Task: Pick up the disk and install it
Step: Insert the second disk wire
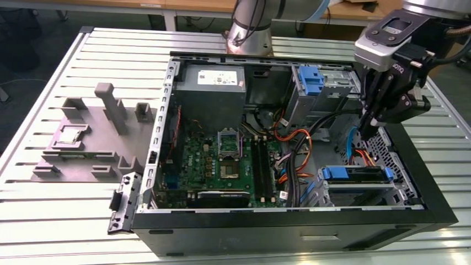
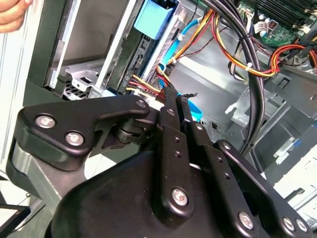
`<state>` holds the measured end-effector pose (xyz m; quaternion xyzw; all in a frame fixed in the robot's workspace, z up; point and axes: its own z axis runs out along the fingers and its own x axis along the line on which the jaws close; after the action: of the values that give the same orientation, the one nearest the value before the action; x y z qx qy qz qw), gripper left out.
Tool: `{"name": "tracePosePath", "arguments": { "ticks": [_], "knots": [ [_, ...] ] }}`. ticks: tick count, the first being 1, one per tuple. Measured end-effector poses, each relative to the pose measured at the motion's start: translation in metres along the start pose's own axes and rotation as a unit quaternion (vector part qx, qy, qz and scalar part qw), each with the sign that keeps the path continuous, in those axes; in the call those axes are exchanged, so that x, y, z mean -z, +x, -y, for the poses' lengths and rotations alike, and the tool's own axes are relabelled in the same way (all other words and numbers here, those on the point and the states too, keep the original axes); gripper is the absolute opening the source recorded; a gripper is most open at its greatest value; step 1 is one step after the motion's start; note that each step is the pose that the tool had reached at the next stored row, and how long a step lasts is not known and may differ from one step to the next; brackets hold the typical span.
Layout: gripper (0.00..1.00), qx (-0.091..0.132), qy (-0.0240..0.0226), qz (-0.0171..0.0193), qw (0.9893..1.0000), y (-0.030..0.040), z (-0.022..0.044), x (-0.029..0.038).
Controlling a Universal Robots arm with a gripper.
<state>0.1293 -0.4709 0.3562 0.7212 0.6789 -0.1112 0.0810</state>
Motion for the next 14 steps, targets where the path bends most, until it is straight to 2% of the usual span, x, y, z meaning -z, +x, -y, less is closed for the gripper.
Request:
{"name": "tracePosePath", "arguments": {
  "ticks": [6, 7, 9, 10, 14],
  "knots": [
    [0.17, 0.0, -0.0009, 0.0028, 1.0, 0.0008, -0.0001, -0.0028],
    [0.24, 0.0, -0.001, 0.0036, 1.0, 0.0009, -0.0001, -0.0032],
    [0.22, 0.0, -0.0013, 0.0045, 1.0, 0.0009, -0.0001, -0.0037],
    [0.16, 0.0, -0.0015, 0.0045, 1.0, 0.0004, -0.0002, -0.0039],
    [0.16, 0.003, -0.0026, 0.0045, 1.0, -0.0023, -0.0004, -0.0048]
  ]
}}
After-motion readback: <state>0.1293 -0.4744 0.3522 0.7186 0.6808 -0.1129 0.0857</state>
